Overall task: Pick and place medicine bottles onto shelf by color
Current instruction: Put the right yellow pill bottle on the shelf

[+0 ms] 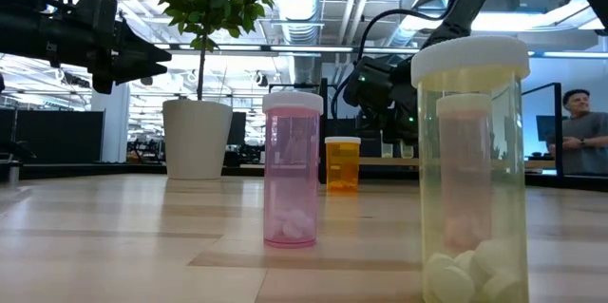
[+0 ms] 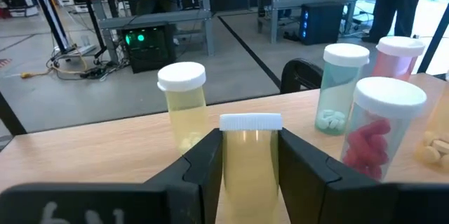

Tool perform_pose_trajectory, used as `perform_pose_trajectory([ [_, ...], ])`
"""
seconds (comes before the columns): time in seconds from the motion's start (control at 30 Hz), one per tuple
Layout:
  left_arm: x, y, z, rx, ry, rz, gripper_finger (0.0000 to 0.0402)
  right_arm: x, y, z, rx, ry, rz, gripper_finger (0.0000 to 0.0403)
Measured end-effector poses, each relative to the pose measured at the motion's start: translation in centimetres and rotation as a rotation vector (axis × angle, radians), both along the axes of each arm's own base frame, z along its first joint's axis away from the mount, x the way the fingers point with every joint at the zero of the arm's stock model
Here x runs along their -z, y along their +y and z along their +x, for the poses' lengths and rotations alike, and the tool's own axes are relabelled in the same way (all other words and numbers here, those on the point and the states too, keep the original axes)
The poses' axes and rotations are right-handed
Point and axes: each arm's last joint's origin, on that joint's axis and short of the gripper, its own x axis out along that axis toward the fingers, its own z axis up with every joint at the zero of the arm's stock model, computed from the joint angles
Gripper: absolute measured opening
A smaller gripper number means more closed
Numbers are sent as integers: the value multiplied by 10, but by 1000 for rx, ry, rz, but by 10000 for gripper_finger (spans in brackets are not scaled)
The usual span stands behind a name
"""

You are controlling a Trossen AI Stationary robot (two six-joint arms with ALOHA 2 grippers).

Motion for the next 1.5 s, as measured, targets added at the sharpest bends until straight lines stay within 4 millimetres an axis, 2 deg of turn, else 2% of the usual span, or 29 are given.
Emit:
perform_pose_trajectory([
  [0.9, 0, 0, 0, 0, 0, 0, 181, -2, 8, 2, 1, 17, -55, 142],
  [1.23, 0, 0, 0, 0, 1, 0, 181, 34, 16, 13, 20, 60, -153, 141],
  [1.5, 0, 0, 0, 0, 0, 0, 181, 26, 16, 14, 12, 48, -135, 138],
])
